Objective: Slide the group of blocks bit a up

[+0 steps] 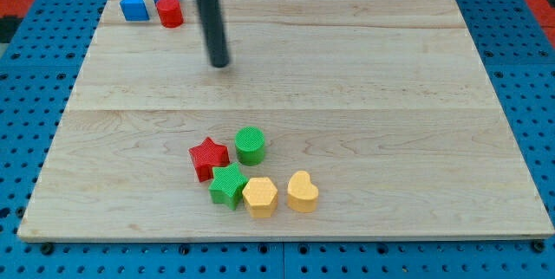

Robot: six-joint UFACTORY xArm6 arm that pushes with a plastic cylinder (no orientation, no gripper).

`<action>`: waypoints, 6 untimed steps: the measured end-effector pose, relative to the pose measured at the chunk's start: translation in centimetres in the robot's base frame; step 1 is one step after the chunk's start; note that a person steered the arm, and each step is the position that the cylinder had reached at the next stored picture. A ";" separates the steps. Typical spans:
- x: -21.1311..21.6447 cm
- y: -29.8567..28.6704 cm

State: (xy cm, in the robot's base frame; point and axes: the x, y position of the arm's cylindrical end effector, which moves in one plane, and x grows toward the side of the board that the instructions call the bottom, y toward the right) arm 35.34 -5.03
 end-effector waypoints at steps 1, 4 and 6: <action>0.1 3.2; 13.5 20.7; 25.1 7.5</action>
